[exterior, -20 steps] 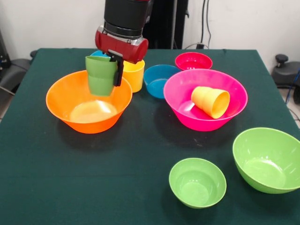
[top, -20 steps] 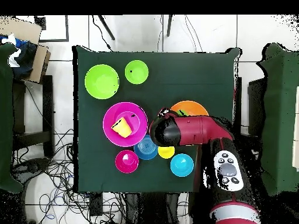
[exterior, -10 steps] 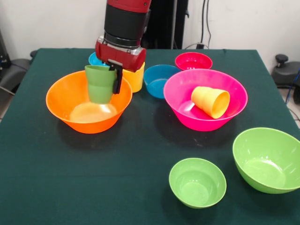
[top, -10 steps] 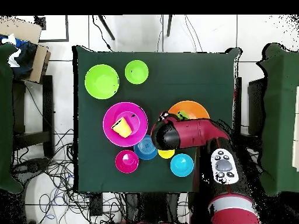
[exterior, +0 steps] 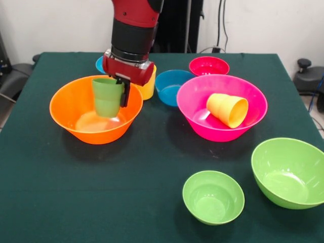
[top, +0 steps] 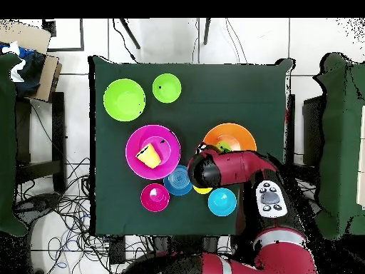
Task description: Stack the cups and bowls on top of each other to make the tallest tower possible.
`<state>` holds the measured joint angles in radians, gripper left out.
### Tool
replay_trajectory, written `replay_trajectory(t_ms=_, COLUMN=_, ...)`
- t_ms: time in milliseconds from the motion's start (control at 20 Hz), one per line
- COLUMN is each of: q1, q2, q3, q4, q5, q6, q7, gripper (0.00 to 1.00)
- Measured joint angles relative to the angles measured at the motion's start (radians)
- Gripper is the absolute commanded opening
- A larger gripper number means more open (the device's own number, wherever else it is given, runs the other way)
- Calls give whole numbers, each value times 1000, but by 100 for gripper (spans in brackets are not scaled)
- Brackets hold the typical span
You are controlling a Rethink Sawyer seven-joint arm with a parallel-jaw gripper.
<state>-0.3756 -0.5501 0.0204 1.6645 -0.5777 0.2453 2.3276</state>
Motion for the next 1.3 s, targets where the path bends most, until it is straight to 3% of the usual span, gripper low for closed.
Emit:
replay_trajectory(t_ms=550, q1=-13, q2=72, q3=-15, q4=-1, q5=-25, q6=-49, q7=0, gripper=0)
replay_trajectory(t_ms=1300, q1=-15, q2=74, q3=-17, q4=-11, q5=-25, q6=-54, q7=0, gripper=0)
